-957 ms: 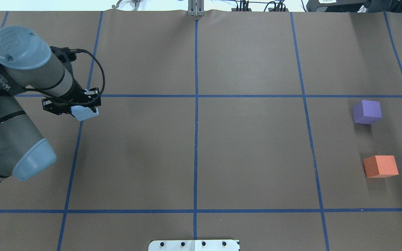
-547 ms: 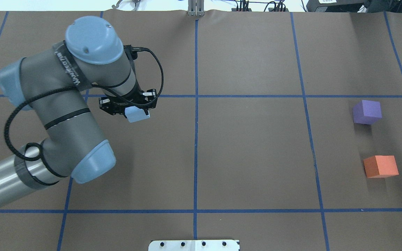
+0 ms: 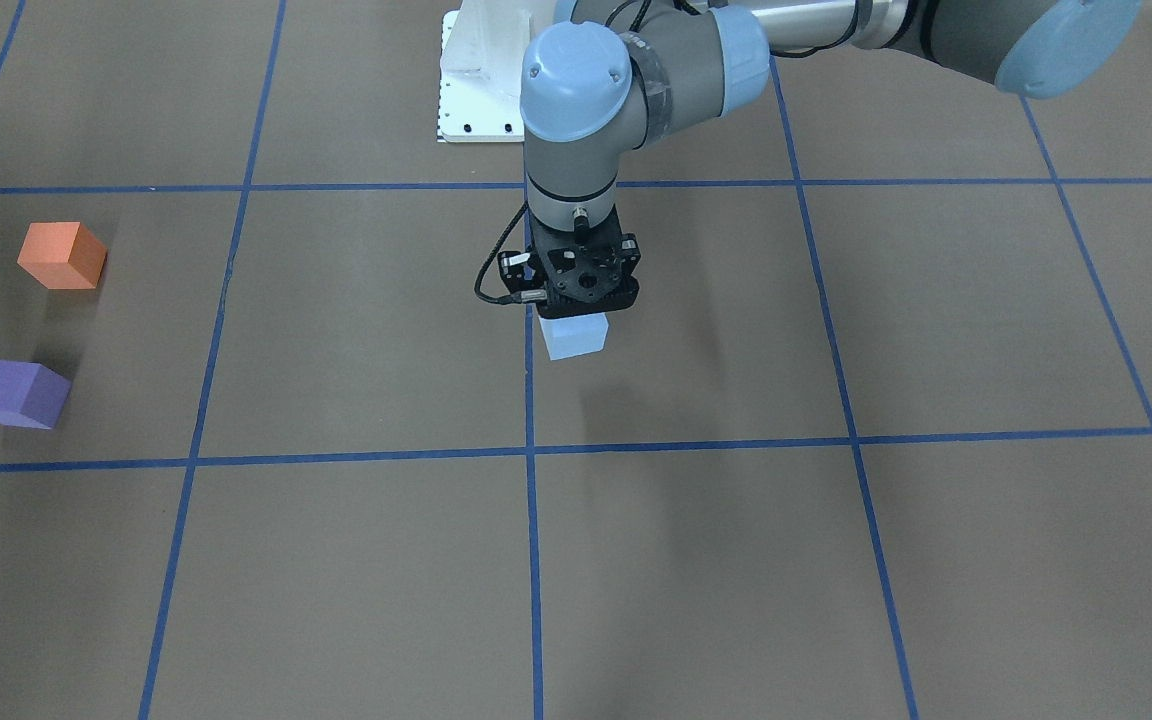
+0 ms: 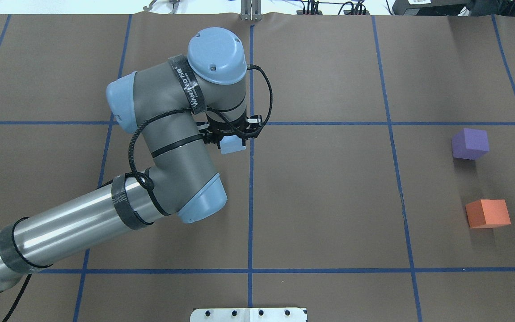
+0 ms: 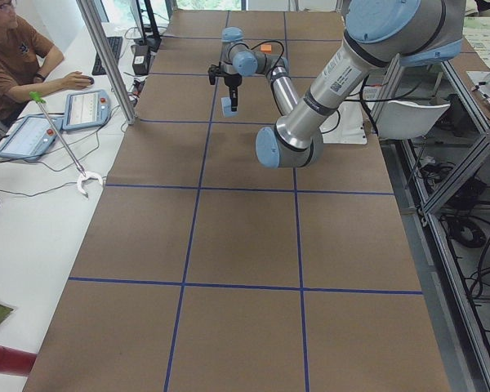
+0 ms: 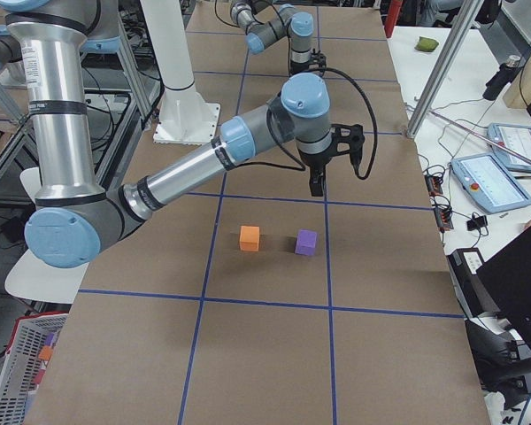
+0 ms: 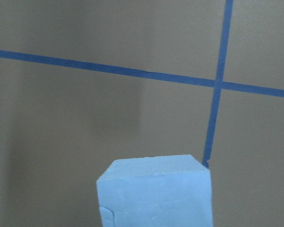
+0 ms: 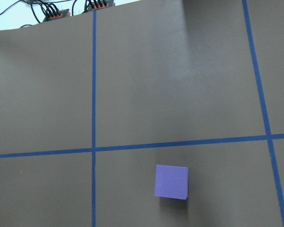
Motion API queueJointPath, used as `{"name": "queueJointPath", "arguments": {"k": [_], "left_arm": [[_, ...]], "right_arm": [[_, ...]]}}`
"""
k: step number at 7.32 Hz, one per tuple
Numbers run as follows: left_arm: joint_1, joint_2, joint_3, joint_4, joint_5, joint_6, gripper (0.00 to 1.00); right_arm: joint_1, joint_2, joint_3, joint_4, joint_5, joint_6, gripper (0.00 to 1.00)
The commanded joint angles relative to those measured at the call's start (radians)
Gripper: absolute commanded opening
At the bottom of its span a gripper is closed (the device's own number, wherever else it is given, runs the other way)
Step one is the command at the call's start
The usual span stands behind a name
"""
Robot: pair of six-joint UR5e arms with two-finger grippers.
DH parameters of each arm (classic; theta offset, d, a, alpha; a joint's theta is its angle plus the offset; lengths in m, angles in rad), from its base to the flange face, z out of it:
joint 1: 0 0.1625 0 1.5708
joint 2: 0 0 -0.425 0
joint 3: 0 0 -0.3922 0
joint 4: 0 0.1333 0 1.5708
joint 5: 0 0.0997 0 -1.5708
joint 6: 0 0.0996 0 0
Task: Place blue block between orange and purple blocks
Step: 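Carry the light blue cube with the left gripper toward the table center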
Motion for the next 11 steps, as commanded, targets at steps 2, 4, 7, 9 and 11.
{"name": "queueJointPath", "arguments": {"k": [2,4,7,9,11], "left_arm": [[0.045,-0.042,0.144,-0.160,0.008,0.012,0.00],[0.050,-0.055,0.170,-0.162,0.020,0.062,0.00],[0.065,-0.058,0.215,-0.160,0.053,0.142,0.00],[0.073,-0.059,0.229,-0.162,0.051,0.140,0.59],[0.078,-0.061,0.218,-0.157,0.057,0.130,1.00]], "right_arm": [[-0.102,0.273,-0.004,-0.293,-0.021,0.062,1.00],[-0.147,0.316,0.003,-0.292,-0.028,0.175,1.00],[-0.186,0.358,0.002,-0.292,-0.031,0.254,1.00],[-0.193,0.361,0.005,-0.292,-0.031,0.274,1.00],[-0.213,0.387,0.007,-0.291,-0.050,0.287,1.00]]}}
